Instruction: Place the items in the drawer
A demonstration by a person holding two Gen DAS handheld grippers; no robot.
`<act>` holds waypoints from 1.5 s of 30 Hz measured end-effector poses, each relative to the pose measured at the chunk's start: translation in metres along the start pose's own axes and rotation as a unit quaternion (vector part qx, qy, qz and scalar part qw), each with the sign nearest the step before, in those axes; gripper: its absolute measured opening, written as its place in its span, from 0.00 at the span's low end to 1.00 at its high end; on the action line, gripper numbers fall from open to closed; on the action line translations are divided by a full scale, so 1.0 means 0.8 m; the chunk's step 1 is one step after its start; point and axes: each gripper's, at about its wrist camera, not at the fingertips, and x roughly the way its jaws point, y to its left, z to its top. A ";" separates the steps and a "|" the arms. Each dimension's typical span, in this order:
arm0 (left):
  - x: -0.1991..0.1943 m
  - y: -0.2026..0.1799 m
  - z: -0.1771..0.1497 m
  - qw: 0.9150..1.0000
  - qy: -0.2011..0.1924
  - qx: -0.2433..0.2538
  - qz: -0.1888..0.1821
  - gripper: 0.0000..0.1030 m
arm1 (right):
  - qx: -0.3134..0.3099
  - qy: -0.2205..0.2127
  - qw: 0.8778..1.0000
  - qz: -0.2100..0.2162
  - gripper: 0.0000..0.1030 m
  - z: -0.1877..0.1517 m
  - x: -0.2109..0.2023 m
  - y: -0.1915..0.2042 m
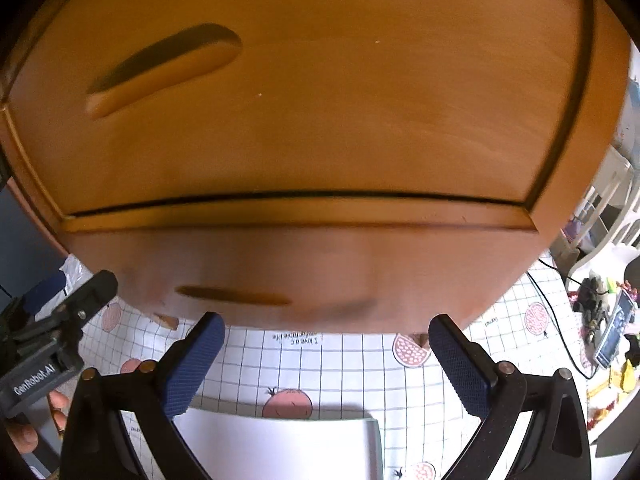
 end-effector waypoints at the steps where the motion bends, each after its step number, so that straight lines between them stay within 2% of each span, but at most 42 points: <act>1: -0.008 -0.002 -0.006 1.000 -0.001 0.001 0.000 1.00 | 0.001 0.000 1.000 0.000 1.00 -0.006 -0.007 0.000; 11: -0.053 -0.003 -0.032 1.000 0.003 0.001 -0.008 1.00 | 0.000 -0.006 1.000 -0.004 1.00 -0.053 -0.053 -0.004; 19: -0.084 -0.010 -0.076 1.000 -0.004 0.023 -0.002 1.00 | 0.008 0.008 1.000 -0.010 1.00 -0.093 -0.083 -0.010; 22: -0.095 -0.013 -0.094 0.999 0.001 0.040 -0.002 1.00 | 0.009 0.013 1.000 -0.010 1.00 -0.112 -0.091 -0.010; 30: -0.121 -0.007 -0.131 0.999 0.017 0.041 -0.015 1.00 | 0.001 0.015 1.000 -0.010 1.00 -0.158 -0.113 -0.005; 42: -0.163 0.017 -0.179 0.999 0.019 0.037 -0.031 1.00 | -0.005 0.039 0.999 -0.006 1.00 -0.232 -0.118 -0.003; 45: -0.170 0.018 -0.190 0.999 0.019 0.041 -0.011 1.00 | -0.007 0.042 0.999 -0.007 1.00 -0.246 -0.120 -0.002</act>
